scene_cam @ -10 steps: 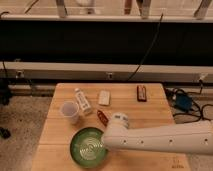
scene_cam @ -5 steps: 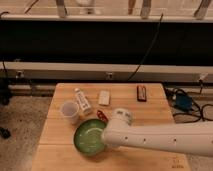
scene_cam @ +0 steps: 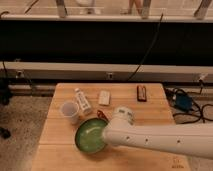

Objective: Pick up the ceramic bowl

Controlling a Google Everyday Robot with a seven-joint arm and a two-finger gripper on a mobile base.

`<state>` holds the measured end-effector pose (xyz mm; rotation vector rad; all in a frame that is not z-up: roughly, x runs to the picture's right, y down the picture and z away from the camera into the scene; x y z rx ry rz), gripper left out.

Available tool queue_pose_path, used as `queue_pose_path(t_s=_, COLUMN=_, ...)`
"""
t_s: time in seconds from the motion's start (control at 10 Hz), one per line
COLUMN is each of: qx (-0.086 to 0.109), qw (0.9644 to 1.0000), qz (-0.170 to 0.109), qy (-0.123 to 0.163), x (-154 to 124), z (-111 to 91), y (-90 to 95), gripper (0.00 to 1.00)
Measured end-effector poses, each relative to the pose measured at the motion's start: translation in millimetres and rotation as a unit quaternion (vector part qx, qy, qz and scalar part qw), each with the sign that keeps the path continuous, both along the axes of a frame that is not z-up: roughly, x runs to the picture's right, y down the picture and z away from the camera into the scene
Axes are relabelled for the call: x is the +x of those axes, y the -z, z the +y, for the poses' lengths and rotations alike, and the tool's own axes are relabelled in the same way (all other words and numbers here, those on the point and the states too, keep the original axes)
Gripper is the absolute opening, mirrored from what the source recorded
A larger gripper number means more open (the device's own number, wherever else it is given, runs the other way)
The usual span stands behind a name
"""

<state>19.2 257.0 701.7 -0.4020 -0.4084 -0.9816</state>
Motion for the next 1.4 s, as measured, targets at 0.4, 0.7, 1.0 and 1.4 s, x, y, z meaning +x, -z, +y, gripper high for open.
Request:
queue_pose_path(t_s=0.4, qx=0.009, qw=1.0000, qz=-0.003, qy=-0.002, x=4.4, z=-7.3, y=6.8, gripper=0.03)
queue_pose_path(t_s=0.7, qx=0.013, qw=0.9999, qz=-0.006, qy=-0.004, x=6.3, z=-11.1, y=12.7, gripper=0.03)
queue_pose_path(t_s=1.0, qx=0.018, qw=0.9998, qz=-0.008, qy=-0.005, x=8.6, z=-15.7, y=17.8, gripper=0.03)
queue_pose_path(t_s=1.4, qx=0.022, qw=0.9997, qz=-0.011, qy=-0.006, x=11.6, z=-19.4, y=23.5, gripper=0.03)
